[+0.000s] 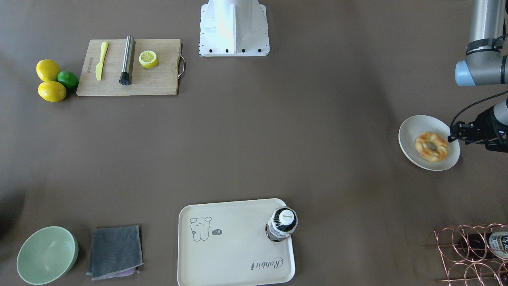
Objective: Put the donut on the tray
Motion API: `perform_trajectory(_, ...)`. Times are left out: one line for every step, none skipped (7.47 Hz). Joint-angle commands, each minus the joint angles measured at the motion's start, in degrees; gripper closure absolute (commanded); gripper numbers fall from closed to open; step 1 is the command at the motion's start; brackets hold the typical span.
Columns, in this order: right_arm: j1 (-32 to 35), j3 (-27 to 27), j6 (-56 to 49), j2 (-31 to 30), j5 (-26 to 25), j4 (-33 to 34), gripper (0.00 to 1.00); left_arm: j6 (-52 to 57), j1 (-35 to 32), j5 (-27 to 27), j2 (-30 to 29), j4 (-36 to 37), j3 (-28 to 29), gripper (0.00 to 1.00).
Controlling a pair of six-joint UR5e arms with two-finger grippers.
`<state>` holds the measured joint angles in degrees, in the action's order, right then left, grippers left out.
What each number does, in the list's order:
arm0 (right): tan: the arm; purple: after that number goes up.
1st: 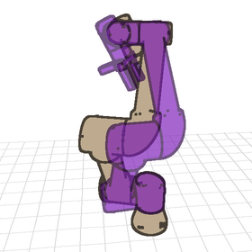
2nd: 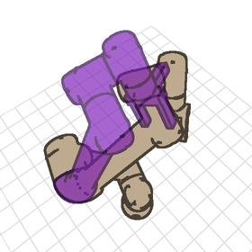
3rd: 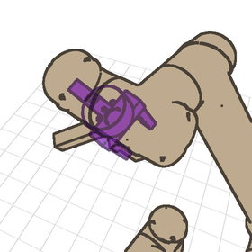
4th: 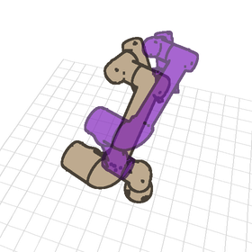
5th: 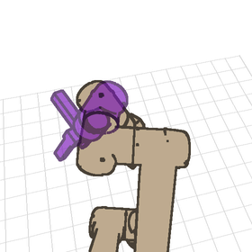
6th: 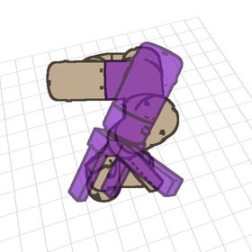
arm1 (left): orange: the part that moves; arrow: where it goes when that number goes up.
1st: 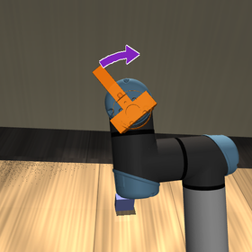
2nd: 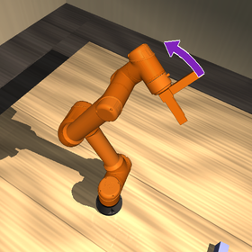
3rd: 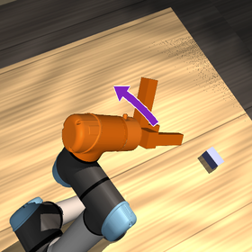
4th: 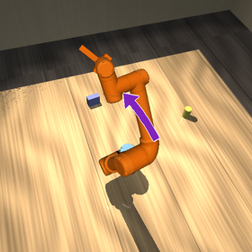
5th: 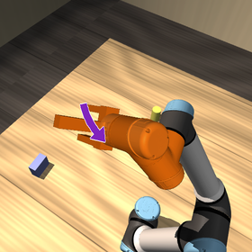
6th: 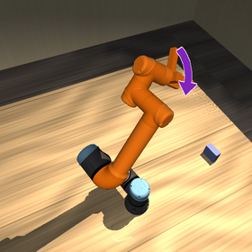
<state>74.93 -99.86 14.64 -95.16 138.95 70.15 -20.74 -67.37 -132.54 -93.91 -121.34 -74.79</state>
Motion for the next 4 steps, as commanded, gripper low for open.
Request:
perform_trajectory(-0.04, 0.01, 0.21, -0.11, 0.01, -0.10, 0.00, -0.09, 0.22, 0.00, -0.05, -0.04, 0.35, 0.78)
perform_trajectory(-0.04, 0.01, 0.21, -0.11, 0.01, -0.10, 0.00, -0.26, 0.22, 0.00, -0.05, -0.04, 0.26, 1.00)
perform_trajectory(-0.04, 0.01, 0.30, -0.11, 0.01, -0.19, 0.00, -2.70, 0.22, -0.35, -0.92, 0.14, -0.26, 1.00)
perform_trajectory(-0.04, -0.34, 0.30, -0.11, 0.01, -0.28, 0.00, -4.55, 0.22, -0.61, -2.15, 0.49, -0.44, 1.00)
